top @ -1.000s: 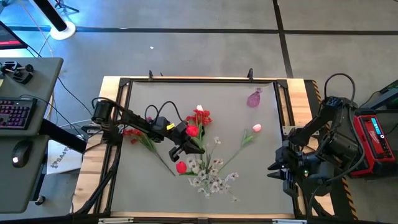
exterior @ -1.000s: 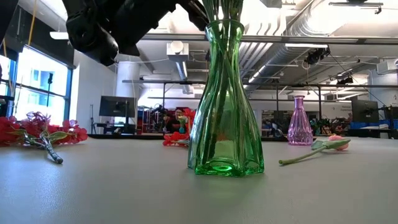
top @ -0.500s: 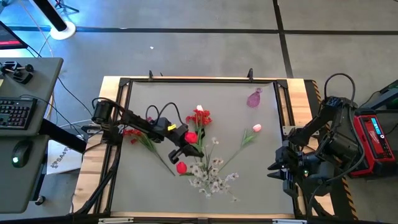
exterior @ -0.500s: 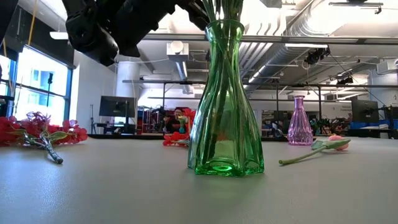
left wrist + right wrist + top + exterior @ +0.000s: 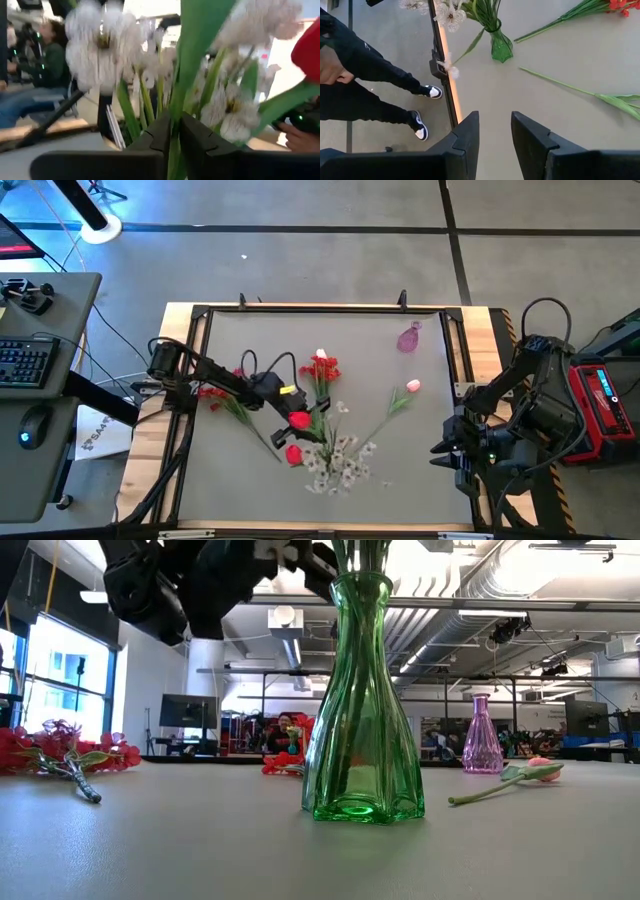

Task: Sort flowers into vase by color
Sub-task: Put the red flower into the green vase

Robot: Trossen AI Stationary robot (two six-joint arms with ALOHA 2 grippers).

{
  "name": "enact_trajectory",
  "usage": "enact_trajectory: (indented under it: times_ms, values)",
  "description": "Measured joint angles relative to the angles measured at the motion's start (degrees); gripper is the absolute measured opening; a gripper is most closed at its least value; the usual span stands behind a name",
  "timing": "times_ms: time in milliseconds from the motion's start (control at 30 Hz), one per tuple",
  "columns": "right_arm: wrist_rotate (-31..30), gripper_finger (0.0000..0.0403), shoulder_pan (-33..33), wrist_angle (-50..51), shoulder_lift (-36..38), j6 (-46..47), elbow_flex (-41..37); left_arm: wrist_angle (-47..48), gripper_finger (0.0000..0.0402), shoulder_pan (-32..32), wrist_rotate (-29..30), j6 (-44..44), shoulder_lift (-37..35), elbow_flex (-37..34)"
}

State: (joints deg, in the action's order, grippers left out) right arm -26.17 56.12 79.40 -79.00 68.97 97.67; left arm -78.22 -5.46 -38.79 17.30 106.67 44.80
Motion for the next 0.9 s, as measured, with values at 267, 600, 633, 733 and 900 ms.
enact_trajectory:
  times_ms: [267, 600, 633, 733, 900]
  values:
    - [0.00, 0.0101, 0.02, -0.02, 0.00, 0.02, 0.00, 5.39, 0.0054, -0.23, -0.88, -3.31, 0.00, -0.01]
    - [0.00, 0.0101, 0.01, 0.00, 0.00, 0.02, 0.00, 8.94, 0.0063, -0.23, -3.14, -4.93, 0.00, -0.03]
    - [0.00, 0.0101, 0.02, 0.00, 0.00, 0.02, 0.00, 8.95, 0.0063, -0.21, -3.13, -4.34, -0.03, -0.03]
    - [0.00, 0.0101, 0.00, -0.02, 0.00, 0.01, 0.00, 9.00, 0.0066, -0.20, -4.15, -2.76, -1.00, -0.05]
    - [0.01, 0.0101, 0.00, 0.00, 0.00, 0.00, 0.00, 11.87, 0.0095, 0.49, -5.31, -2.54, -4.89, -0.05]
